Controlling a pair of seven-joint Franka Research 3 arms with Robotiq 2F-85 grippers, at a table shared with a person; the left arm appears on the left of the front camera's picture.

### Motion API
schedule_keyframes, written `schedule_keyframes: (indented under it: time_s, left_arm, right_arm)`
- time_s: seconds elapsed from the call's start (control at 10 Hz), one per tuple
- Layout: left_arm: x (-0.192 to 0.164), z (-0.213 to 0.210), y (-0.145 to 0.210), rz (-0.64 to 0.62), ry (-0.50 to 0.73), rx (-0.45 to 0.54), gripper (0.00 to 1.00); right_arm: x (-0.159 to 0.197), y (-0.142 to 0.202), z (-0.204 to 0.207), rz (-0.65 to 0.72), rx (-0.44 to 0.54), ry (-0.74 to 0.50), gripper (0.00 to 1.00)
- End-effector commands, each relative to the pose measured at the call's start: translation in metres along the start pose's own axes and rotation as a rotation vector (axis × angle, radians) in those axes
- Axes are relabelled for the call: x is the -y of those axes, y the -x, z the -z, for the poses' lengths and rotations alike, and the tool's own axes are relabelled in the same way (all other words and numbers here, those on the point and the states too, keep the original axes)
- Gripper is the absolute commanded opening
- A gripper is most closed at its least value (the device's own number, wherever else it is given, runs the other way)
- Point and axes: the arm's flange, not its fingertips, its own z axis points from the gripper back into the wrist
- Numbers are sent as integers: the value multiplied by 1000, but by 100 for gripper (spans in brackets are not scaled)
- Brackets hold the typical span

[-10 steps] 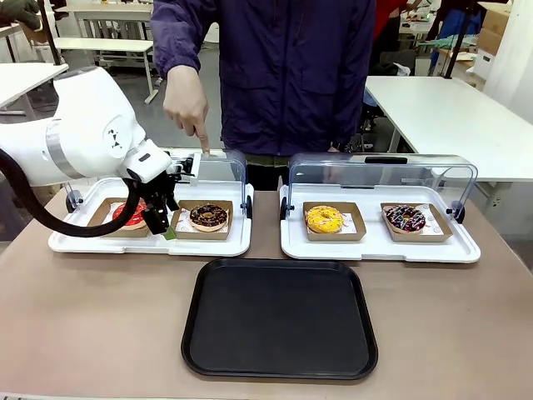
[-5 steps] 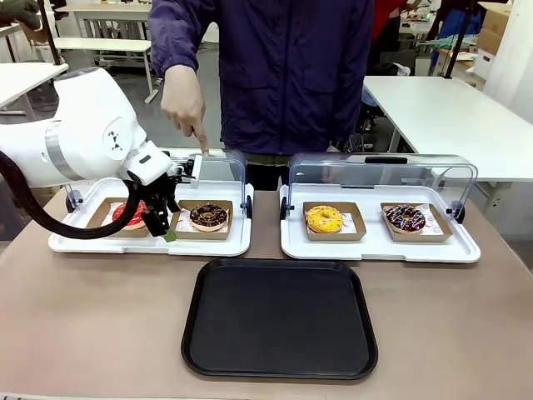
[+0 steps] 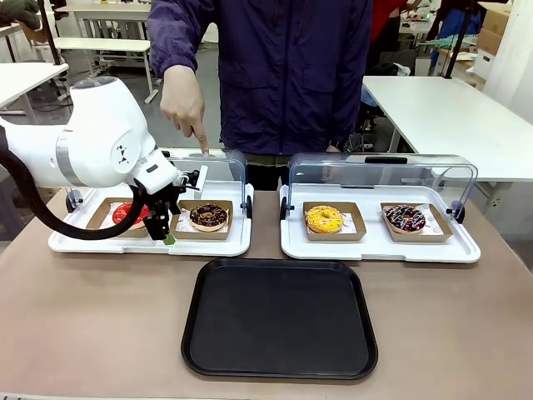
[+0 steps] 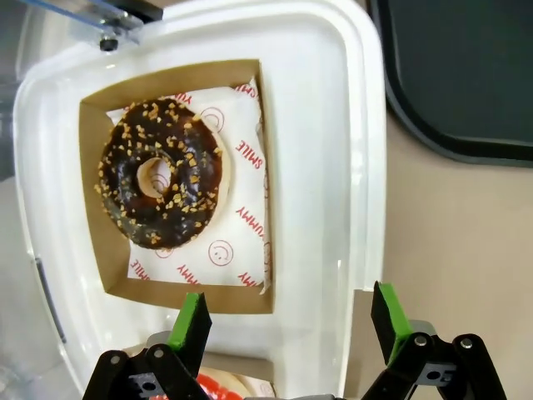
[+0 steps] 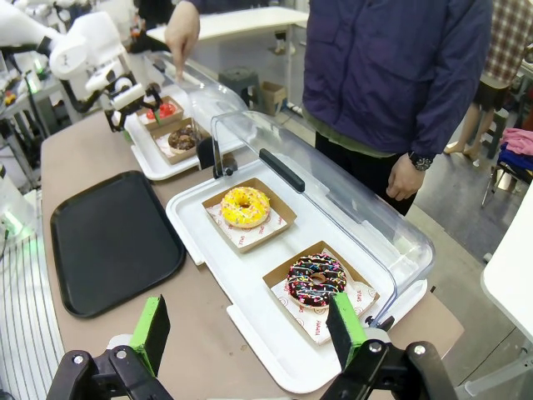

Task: Move the second donut from the left to the tray.
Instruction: Pick up the Paper togo box containing the Donut indicated by the person and place it on the Handle tray.

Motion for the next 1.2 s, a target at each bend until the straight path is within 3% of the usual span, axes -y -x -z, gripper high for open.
schedule_keyframes:
  time_s: [0.0,1.1]
  left_arm:
    - [-10,8,-2,-23,-43,-32,100]
    - [-19,40,-10,-7,-45,-34,100]
  right_arm:
    - [3,-3,1,-24,29,1,100]
    - [3,-3,1,-24,29,1,100]
